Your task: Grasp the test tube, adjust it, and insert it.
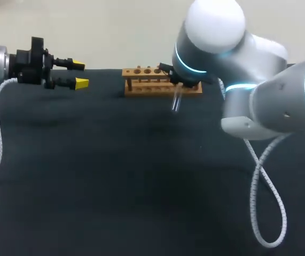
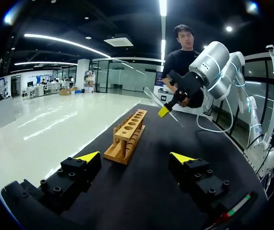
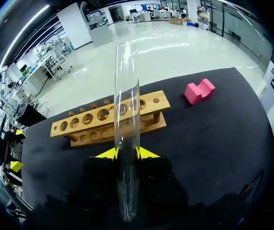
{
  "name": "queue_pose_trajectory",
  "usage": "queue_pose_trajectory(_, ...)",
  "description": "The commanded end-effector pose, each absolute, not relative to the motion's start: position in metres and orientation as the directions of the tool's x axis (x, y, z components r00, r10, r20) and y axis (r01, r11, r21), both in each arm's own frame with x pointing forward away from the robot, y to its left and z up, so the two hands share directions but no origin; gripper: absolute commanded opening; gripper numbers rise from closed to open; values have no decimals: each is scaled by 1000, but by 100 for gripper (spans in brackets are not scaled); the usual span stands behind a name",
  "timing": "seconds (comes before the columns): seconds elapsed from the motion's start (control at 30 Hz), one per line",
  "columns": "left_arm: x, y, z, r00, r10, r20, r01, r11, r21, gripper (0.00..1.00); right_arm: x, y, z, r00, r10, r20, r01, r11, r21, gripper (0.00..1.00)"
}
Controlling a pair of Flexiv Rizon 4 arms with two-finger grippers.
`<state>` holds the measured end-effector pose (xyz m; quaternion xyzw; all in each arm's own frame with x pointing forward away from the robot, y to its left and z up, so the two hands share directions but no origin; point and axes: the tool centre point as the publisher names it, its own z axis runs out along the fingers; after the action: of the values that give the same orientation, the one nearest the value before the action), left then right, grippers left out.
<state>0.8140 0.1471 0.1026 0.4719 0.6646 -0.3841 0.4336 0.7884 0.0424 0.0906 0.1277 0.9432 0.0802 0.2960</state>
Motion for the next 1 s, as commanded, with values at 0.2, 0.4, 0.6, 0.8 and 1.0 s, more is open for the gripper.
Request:
queue_pose_trajectory(0.2,812,147,102,-175,292,-940,960,263,-97,100,752,22,120,-587,275,-762,160,962,224,0)
queue_pose_trajectory(0.4,812,147,102,-175,292,-940,960,263,-97,100,751,12,124,-571,261,-778,147,965,216,0)
queue_pose_trajectory(0.6,812,147,102,-175,292,-940,960,263,-97,100,751,9,126,-568,239,-787,142,971,192,0)
queue_pose_trajectory(0.8,812,147,102,-175,292,-940,960,263,-97,100,751,9,126,-568,239,-787,142,971,192,0)
queue_pose_trajectory(1.0,812,147,102,-175,292,-940,960,263,-97,100,751,9,126,-568,239,-787,142,971,192,0)
